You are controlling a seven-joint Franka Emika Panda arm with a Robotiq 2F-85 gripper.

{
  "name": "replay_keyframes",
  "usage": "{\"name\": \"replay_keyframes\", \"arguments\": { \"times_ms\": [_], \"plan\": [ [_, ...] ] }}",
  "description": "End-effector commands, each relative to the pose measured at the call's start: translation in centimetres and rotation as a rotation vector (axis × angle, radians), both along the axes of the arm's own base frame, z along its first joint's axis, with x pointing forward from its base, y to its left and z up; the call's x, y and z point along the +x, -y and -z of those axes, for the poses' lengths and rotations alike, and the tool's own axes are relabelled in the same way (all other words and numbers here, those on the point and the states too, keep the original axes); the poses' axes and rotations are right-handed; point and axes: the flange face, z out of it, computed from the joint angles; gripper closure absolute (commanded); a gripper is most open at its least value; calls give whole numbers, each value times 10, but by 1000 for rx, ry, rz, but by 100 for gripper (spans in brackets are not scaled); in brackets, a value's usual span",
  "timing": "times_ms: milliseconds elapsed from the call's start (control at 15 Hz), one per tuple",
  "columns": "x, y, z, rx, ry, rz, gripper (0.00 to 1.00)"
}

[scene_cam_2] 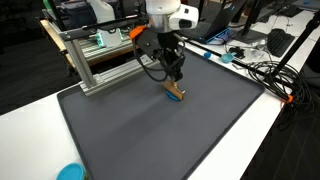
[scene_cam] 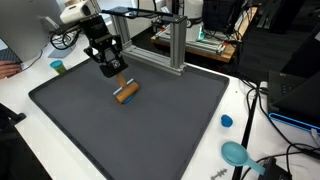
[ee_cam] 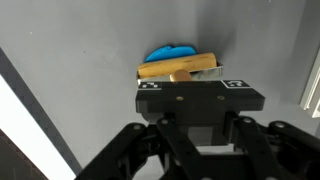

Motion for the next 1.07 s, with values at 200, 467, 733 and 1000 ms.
{"name": "replay_keyframes", "arguments": {
  "times_ms": [200,467,733,1000],
  "plan": [
    [0,-21,34,88,-57,-50,78],
    [-1,-36,52,155,-95,-74,78],
    [3,-48,28,165,-39,-66,78],
    [-10,-47,-19,114,12,-80,78]
  ]
}}
